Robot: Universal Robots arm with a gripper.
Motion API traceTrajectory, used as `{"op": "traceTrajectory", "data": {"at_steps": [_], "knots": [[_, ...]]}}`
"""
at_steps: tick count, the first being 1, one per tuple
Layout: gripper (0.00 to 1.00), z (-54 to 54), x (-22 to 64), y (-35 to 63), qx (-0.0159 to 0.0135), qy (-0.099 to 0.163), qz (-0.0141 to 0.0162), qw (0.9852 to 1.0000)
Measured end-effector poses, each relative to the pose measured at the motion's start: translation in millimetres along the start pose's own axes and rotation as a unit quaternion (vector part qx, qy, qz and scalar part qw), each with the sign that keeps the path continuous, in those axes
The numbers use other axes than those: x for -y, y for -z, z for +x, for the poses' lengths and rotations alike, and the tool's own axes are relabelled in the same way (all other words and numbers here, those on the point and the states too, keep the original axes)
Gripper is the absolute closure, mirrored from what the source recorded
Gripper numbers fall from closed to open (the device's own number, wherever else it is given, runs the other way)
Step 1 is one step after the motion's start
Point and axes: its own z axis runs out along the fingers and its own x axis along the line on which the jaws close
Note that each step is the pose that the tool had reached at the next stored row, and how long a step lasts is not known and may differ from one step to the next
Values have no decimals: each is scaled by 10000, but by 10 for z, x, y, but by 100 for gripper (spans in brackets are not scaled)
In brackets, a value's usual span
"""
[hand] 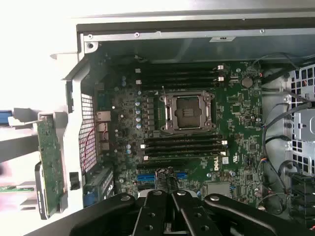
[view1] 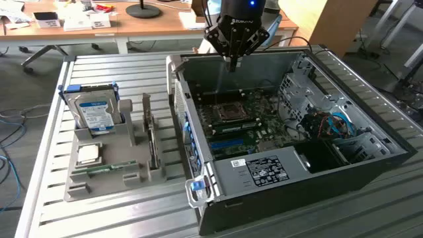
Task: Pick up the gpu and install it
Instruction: 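Reach for the gpu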
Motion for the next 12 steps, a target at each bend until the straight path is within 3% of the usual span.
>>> {"op": "traceTrajectory", "data": {"at_steps": [12], "knots": [[89,39,3,1,0,-1,0,10000]]}}
